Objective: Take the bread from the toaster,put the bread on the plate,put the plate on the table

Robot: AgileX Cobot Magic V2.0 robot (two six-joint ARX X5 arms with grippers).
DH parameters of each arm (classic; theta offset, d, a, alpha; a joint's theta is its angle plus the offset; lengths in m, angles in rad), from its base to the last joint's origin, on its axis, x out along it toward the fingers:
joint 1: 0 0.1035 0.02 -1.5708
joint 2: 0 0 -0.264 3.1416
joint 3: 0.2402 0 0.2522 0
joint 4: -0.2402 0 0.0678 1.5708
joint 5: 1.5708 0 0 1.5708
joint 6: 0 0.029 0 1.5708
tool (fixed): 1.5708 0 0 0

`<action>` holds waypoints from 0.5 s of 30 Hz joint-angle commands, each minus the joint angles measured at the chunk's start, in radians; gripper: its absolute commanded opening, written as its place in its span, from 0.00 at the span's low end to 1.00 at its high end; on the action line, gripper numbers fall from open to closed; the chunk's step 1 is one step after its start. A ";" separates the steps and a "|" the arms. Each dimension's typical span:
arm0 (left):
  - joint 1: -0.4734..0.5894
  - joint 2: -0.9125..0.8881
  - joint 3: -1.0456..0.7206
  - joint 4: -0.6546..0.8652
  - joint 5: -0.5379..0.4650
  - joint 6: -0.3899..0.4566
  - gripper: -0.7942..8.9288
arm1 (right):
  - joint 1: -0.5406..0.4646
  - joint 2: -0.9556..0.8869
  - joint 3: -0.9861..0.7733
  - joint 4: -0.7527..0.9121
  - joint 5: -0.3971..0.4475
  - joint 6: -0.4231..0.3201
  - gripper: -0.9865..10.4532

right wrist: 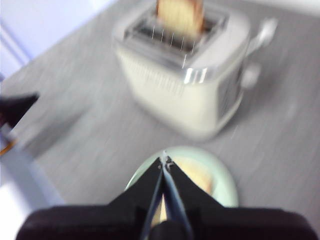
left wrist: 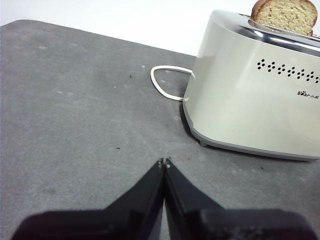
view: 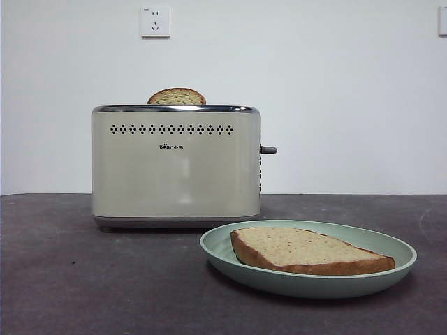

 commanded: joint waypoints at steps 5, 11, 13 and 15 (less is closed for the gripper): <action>0.003 -0.001 -0.014 0.005 -0.002 0.013 0.08 | -0.116 -0.054 -0.285 0.406 0.015 0.006 0.09; 0.003 -0.001 -0.014 0.005 -0.002 0.013 0.08 | -0.229 -0.252 -0.721 0.720 0.223 0.174 0.09; 0.003 -0.001 -0.014 0.005 -0.002 0.013 0.08 | -0.263 -0.337 -0.863 0.798 0.254 0.216 0.09; 0.003 -0.001 -0.014 0.005 -0.002 0.013 0.08 | -0.286 -0.417 -0.979 0.862 0.274 0.239 0.09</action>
